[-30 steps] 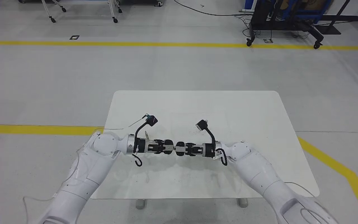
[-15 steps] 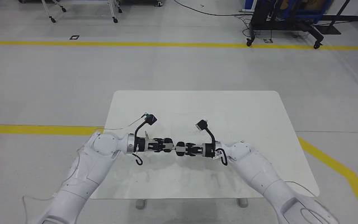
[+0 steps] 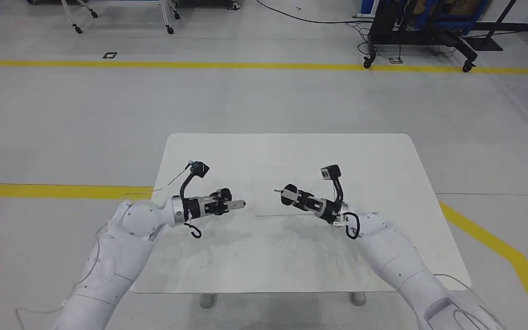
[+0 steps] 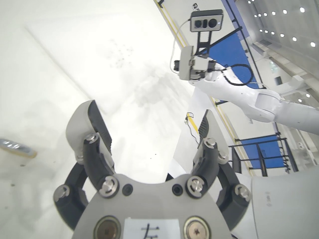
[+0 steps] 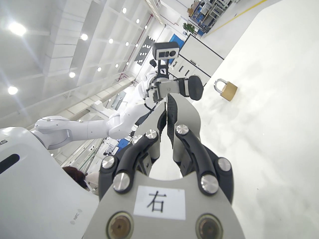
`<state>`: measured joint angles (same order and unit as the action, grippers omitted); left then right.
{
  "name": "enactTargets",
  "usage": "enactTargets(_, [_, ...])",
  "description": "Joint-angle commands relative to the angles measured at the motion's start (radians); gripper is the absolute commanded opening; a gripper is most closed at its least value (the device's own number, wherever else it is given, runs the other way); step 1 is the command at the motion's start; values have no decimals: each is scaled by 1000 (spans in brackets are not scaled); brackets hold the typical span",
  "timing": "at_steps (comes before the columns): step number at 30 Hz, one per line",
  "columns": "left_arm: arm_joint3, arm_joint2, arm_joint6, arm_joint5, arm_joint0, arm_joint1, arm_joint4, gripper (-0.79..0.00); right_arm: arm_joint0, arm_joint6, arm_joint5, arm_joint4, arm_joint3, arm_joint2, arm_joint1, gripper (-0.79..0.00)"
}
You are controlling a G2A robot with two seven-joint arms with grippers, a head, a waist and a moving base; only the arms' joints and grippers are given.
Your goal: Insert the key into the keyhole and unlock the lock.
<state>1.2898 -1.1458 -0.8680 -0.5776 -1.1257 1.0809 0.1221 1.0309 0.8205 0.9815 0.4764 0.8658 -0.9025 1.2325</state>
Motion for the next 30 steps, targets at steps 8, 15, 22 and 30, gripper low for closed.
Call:
enactTargets(8, [151,-53,299,163,-142,-18,395,0,0,2,-1,-1,-1,0,0,-785])
enactTargets(15, [152,22,389,363,-132,-2,617,0,0,2,-1,-1,-1,0,0,-785])
enactTargets(22, [97,120,429,519,-65,33,701,-339,0,2,-1,-1,-1,0,0,-785])
enactTargets(30, [62,132,430,525,-45,44,711,-456,0,2,-1,-1,-1,0,0,-785])
